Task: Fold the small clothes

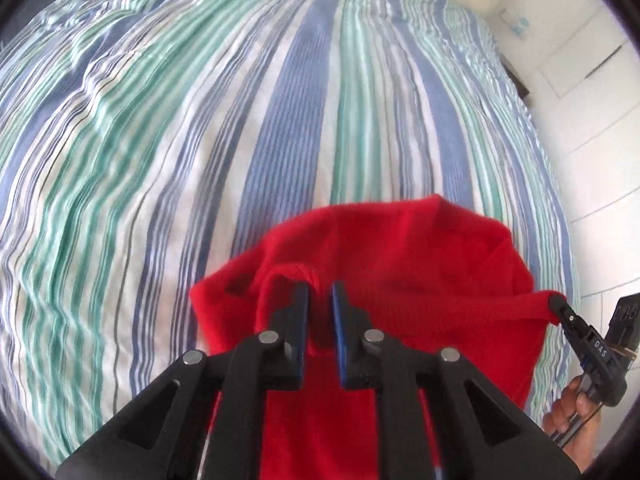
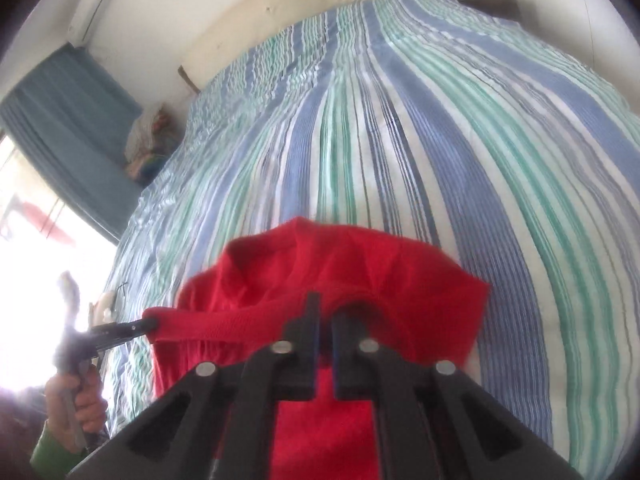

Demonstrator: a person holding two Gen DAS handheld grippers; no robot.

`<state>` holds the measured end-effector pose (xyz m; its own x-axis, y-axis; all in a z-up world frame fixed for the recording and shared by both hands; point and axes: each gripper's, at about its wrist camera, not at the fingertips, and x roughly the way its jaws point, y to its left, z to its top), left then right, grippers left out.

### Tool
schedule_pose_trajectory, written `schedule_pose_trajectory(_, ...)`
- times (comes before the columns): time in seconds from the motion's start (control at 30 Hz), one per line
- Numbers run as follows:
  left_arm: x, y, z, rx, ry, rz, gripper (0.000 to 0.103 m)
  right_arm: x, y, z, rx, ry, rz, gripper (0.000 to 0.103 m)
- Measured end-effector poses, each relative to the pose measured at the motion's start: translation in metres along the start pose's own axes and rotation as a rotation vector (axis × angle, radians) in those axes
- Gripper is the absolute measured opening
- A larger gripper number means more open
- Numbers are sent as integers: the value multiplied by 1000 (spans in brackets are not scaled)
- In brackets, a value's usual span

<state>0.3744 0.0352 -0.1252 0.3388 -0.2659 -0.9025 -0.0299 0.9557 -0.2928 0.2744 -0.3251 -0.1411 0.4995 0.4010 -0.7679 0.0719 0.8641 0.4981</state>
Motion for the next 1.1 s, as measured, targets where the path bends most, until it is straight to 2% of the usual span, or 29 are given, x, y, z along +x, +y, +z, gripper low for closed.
schedule_pose_trajectory(0.03, 3, 6, 7, -28, -23, 30, 31, 10, -5, 7, 19, -4, 6, 7)
schedule_pose_trajectory(0.07, 6, 12, 17, -59, -46, 50, 56, 19, -9, 11, 34, -16, 9, 10)
schedule_pose_trajectory(0.1, 4, 18, 23, -89, -76, 57, 73, 25, -12, 15, 40, -25, 3, 19)
schedule_pose_trajectory(0.17, -4, 30, 28, -123, -131, 48, 75, 28, -14, 19, 45, -59, -28, 34)
schedule_pose_trajectory(0.27, -15, 35, 23, -85, -165, 43, 76, 18, -11, 19, 14, -95, -29, 41)
schedule_pose_trajectory(0.37, -27, 18, -7, 42, -177, 5, 78, 5, 6, 10, -116, -91, -64, 42)
schedule_pose_trajectory(0.47, -22, -2, -50, 197, -149, -11, 95, 0, 31, -23, -278, -10, 1, 45)
schedule_pose_trajectory(0.5, -13, -3, -63, 231, -124, 10, 96, 2, 36, -38, -327, 31, 22, 47)
schedule_pose_trajectory(0.53, -1, -1, -73, 251, -93, 52, 96, 6, 38, -56, -366, 76, 22, 48)
schedule_pose_trajectory(0.6, 22, 16, -84, 225, -25, 163, 95, 20, 27, -85, -412, 174, -69, 48)
schedule_pose_trajectory(0.63, 24, 30, -87, 180, -12, 164, 95, 26, 14, -101, -413, 215, -144, 48)
schedule_pose_trajectory(0.67, 17, 42, -89, 129, -24, 144, 95, 24, 1, -111, -398, 225, -173, 48)
schedule_pose_trajectory(0.7, 5, 50, -91, 83, -43, 130, 94, 16, -6, -117, -387, 204, -164, 47)
schedule_pose_trajectory(0.77, -19, 55, -103, 54, -75, 104, 94, -4, -5, -122, -381, 184, -215, 47)
schedule_pose_trajectory(0.83, -40, 48, -124, 96, -106, 103, 96, -26, 4, -125, -346, 137, -252, 54)
schedule_pose_trajectory(0.9, -52, 35, -153, 162, -129, 134, 97, -45, 14, -136, -323, 90, -259, 72)
schedule_pose_trajectory(1.07, -41, -3, -227, 281, -117, 172, 97, -62, 40, -189, -255, 41, -367, 76)
schedule_pose_trajectory(1.1, -33, -10, -237, 300, -103, 188, 97, -60, 42, -199, -239, 43, -391, 79)
